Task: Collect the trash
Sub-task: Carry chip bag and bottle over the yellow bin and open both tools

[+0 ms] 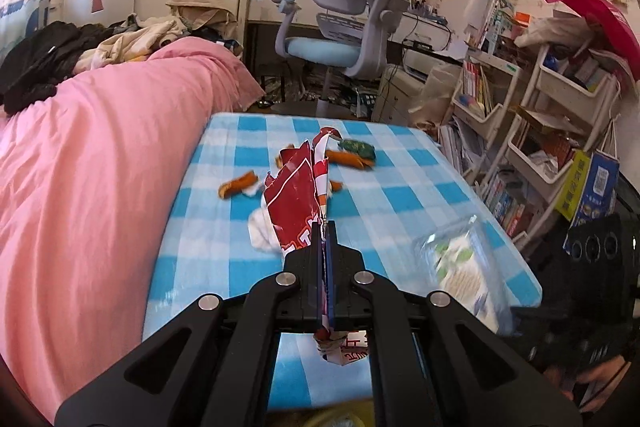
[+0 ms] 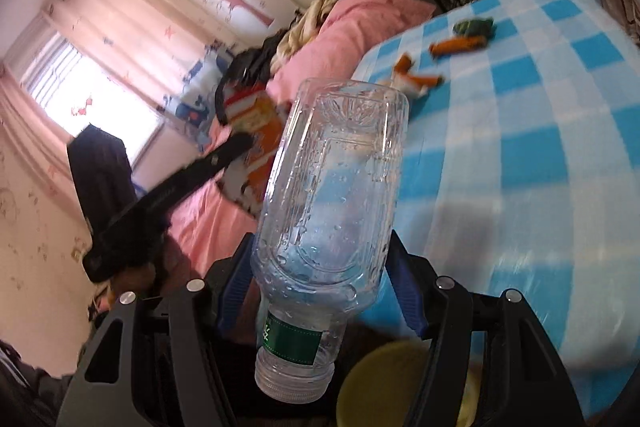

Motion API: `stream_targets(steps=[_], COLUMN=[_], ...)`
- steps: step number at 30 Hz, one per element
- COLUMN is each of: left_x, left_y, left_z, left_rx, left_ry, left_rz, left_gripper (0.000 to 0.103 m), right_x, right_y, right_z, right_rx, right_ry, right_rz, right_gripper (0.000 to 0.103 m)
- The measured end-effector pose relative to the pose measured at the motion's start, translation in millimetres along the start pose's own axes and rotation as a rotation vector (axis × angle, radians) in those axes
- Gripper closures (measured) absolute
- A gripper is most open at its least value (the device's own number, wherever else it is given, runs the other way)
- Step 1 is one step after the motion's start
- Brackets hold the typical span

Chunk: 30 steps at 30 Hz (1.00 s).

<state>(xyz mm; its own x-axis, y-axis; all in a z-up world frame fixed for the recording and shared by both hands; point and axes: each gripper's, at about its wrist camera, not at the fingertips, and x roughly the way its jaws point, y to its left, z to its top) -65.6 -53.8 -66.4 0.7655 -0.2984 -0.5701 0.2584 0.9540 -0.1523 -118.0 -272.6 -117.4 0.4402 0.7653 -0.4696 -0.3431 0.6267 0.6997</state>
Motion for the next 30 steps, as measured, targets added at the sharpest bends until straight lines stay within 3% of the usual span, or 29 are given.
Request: stream_targets(steps=[12, 16, 24, 30], left_x=[-30.0, -35.0, -45.0, -44.7], left_y=[-19.4, -27.6, -45.9, -61.8], left_z=[-52.2, -67.6, -105.8, -137.8], left_rx=[0.024, 0.038, 0.067, 0.101], left_ry=[0.068, 0.100, 0.179, 0.310], left_rz=[-0.010, -0.020, -0.051, -0.110], left_gripper=[0.101, 0.101, 0.101, 0.100], right_x=[17.7, 20.3, -9.5, -27.0], right_y=[8.5, 0.6, -6.8, -9.2], right_z=[-70.4, -84.2, -70.4, -61.9], right_rx=[-0.023, -0.002, 0.030, 0.051], right_ry=[0.198, 0.258, 0.132, 0.014], right_rz=[-0.074, -0.120, -0.184, -0.206], right_gripper=[0.040, 0.033, 0.029, 0.029])
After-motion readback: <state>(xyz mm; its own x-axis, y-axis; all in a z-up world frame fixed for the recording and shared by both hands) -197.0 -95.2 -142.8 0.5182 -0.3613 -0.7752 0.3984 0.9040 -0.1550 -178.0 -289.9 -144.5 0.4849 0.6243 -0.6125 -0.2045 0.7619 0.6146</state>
